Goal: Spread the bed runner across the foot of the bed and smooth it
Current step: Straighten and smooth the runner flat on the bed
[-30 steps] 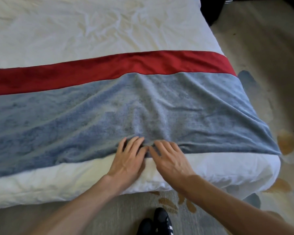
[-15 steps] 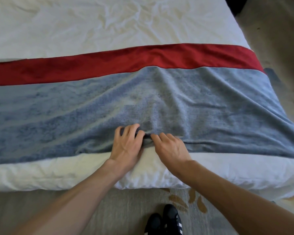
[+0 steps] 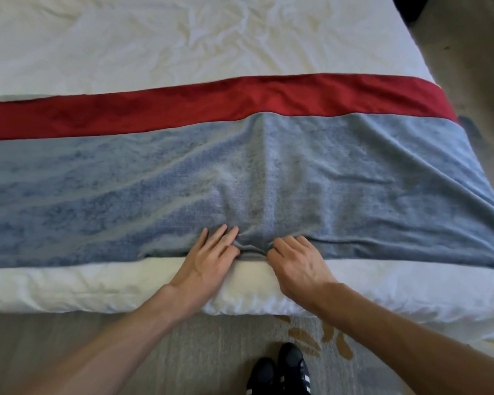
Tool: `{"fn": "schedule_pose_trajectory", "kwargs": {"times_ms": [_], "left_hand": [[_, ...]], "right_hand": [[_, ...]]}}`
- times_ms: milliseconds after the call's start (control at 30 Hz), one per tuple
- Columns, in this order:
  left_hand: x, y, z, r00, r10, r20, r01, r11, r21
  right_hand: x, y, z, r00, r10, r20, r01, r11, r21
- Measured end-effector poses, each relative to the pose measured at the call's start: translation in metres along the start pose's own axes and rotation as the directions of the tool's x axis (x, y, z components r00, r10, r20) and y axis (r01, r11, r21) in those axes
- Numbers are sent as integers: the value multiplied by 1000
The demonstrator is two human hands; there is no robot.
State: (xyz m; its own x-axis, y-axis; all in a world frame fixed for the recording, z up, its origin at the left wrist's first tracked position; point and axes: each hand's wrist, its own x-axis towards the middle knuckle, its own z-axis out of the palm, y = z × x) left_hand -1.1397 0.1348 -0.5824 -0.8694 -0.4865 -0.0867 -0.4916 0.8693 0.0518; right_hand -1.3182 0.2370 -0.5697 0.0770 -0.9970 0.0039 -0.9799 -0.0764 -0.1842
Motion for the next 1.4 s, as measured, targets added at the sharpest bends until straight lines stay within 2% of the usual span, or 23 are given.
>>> {"fn": "schedule_pose_trajectory", "kwargs": {"times_ms": [133,200,300,433,733,1000,1200,1333,1400], "left_hand": [[1,3,-5,998,-6,63,10,998,-61],[9,0,-12,996,-78,35,83,987,-138],[29,-11,-27,985,-172,-2,167,961,-220],[57,-37,-41,983,-174,57,181,972,-148],[103,-100,-46,963,-250,101,261,959,-114],[147,-224,-57,929,-334,159,347,936,-57],[163,-317,-58,933,-317,168,322,947,-3],[180,-347,-53,929,-323,182,327,945,7],[190,-355,-48,942,-305,142,304,952,30]], "right_hand": [[6,1,-11,1000,16,-4,-15,995,99],[16,6,-17,997,71,-41,-65,987,147],[32,19,-24,991,130,-14,-128,987,93],[51,41,-32,984,160,80,-160,987,-12],[116,74,-34,983,145,117,-140,989,-54],[247,70,-27,969,146,199,-133,988,-76],[334,69,-18,926,281,254,-274,960,-64],[370,73,-13,918,305,252,-288,952,-103],[384,75,-11,927,293,234,-273,955,-111]]}}
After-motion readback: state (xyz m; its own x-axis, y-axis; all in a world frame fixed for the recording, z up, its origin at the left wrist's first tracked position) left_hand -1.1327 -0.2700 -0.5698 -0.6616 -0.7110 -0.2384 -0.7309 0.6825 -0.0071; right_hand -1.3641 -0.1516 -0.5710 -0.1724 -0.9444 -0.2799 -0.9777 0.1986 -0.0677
